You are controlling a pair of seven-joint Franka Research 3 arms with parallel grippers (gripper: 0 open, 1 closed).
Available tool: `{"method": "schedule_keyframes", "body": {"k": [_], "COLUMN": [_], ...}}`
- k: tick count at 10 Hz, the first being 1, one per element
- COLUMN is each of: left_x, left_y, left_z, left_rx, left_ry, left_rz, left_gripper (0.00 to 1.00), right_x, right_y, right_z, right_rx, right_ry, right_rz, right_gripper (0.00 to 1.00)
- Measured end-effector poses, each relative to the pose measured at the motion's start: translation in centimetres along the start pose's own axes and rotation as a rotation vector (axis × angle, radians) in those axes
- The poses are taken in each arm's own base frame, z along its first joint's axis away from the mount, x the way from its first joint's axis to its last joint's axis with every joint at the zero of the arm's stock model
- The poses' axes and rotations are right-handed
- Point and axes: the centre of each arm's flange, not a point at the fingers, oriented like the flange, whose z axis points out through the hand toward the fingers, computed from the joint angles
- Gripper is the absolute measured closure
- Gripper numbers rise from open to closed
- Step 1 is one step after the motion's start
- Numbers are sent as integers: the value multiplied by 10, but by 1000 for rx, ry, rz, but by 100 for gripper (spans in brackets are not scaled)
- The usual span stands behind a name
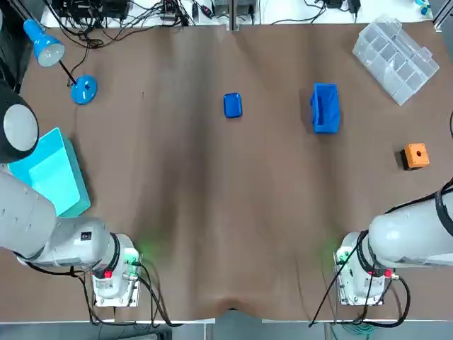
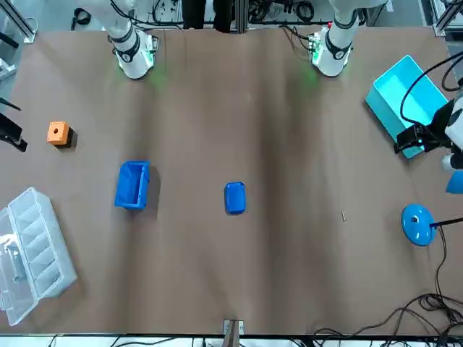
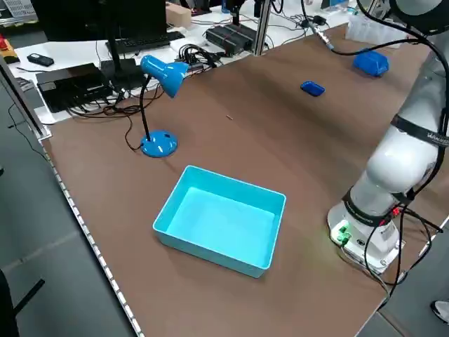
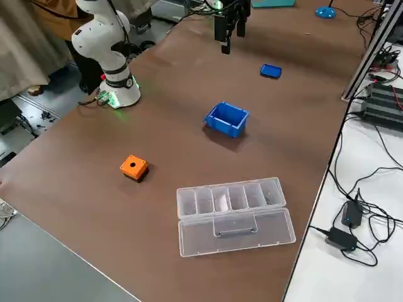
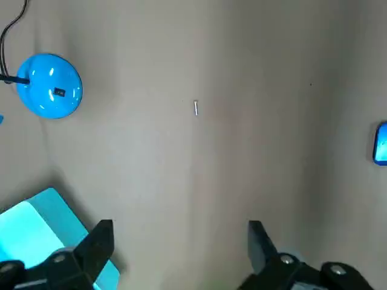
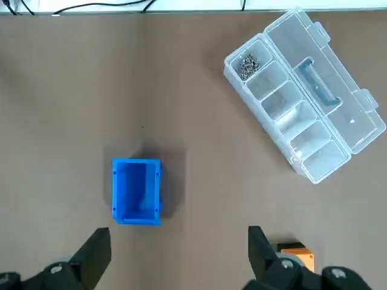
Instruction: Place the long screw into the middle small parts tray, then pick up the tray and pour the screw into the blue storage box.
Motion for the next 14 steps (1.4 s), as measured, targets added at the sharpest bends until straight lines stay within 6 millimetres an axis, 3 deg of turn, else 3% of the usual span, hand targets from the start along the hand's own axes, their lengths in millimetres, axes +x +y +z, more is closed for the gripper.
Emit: {"method": "schedule_keyframes", "body": {"k": [3,5,12,14], "left_x": [8,15,57,64], "left_y": [-2,-4,0,0], "left_z": [28,59,252,271], "left_rx": [-1,-1,-3,-5], "left_ry": [19,45,-2,18], "left_rz": [-5,-8,-20,-60], "left_gripper": [1,1,1,1], "right_x": [3,3,4,4], "right_y": [-2,-4,-7,-8], "right_z": [0,2,2,1], "right_rx": [0,1,3,3], "right_ry": [5,-6,-9,-5], "right_rz": [-4,-7,-13,-15], "right_gripper": [0,0,0,0]}}
